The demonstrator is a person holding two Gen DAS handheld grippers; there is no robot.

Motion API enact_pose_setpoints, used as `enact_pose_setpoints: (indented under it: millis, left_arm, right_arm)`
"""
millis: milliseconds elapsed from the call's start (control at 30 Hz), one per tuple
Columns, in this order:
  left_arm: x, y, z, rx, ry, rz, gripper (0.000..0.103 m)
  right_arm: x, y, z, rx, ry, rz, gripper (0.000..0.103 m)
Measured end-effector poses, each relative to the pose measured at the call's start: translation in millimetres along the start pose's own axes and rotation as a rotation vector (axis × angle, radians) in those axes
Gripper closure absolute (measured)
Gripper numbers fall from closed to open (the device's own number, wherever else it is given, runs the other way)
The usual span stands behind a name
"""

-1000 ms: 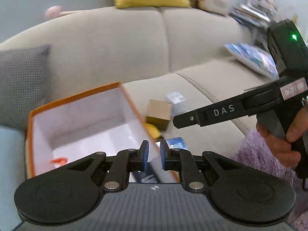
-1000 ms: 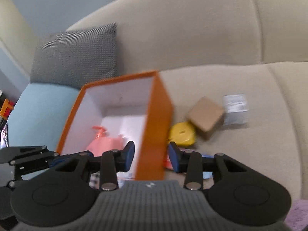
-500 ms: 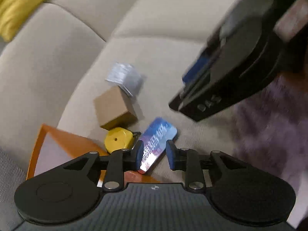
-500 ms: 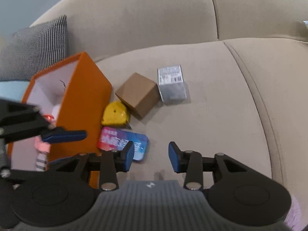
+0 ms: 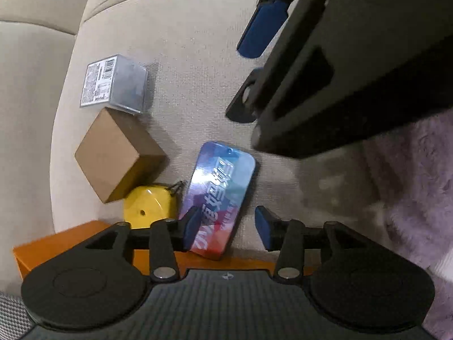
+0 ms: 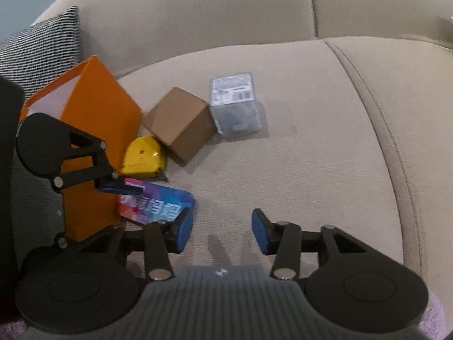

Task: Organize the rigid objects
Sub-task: 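Grasp the blue-pink printed card with the left gripper and lift it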

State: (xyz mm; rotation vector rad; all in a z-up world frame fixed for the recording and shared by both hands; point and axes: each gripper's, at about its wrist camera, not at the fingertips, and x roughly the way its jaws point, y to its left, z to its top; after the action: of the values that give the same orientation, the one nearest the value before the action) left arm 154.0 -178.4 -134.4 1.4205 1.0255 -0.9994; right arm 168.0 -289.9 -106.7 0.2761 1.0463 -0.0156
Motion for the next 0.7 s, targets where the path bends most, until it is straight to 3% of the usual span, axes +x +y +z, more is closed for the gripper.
enact_pose_setpoints:
  millis: [367, 500, 567, 700]
  left_arm:
    - [13.2, 2.3, 17.2, 0.053, 0.042, -0.002, 0.039]
    - [18.3, 5.9, 24.6, 0.050, 0.047, -0.017, 0.041]
    - [20.5, 6.8, 25.0, 0.040, 0.047, -0.035, 0.047]
    - [18.8, 16.0, 21.4, -0.030, 0.023, -0.048, 0.049]
  right_arm:
    - [-0.2, -11.5, 3.1, 0.041, 0.001, -0.017, 0.053]
    - [-1.3, -13.7, 0.2, 0.053, 0.006, -0.020, 0.053]
    - [-2.6, -14.7, -0.8, 0.057, 0.008, -0.027, 0.053]
    - [-7.9, -16.0, -1.4, 0.067, 0.003, -0.035, 0.053]
